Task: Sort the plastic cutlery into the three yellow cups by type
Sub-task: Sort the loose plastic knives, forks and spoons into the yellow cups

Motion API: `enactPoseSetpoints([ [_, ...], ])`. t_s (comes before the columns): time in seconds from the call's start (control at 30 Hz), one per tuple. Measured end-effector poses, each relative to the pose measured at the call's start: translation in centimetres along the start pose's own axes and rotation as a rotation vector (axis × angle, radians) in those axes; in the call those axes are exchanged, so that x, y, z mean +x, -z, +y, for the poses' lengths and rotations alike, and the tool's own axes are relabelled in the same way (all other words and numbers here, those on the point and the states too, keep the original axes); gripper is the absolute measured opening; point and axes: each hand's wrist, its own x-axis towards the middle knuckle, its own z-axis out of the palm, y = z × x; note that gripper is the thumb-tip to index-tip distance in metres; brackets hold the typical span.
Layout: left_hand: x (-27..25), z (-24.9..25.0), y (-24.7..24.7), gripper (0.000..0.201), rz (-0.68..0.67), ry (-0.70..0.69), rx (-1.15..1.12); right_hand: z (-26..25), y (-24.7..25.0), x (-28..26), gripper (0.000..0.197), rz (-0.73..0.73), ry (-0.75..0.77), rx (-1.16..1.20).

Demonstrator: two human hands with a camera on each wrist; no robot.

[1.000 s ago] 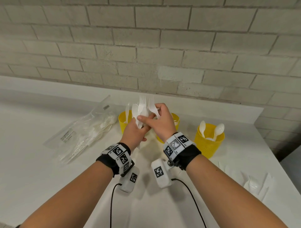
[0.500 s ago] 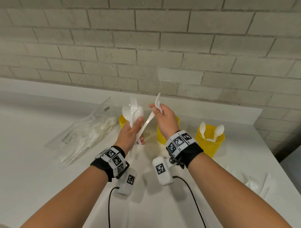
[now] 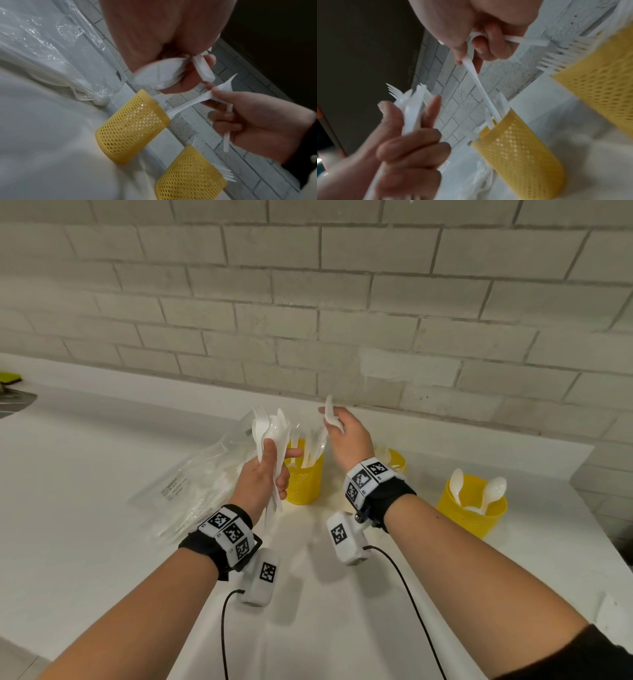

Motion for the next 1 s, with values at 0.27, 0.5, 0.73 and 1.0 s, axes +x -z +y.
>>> enactPoseSetpoints([
  [0.27,0.6,0.2,-0.7,0.080,-0.009,0.015,0.035,-1.0,-1.5,-2.6,0.045,-0.152,-0.054,0.017],
  [0.5,0.6,0.2,-1.2,0.071,-0.068,0.091,-0.014,-1.5,-0.7,-3.2,0.019,-0.195,-0.090,0.087],
  [0.73,1.1,-0.2,-0.4,0.050,-0.048,0.100,-0.142,-4.2,0.7,-1.3,0.016,0.054,0.024,0.189],
  [1.0,1.3,-0.1,0.5,0.046,0.000,0.006,-0.087,-4.4,-0.1,-1.2,0.028,-0.093,0.018,0.043],
])
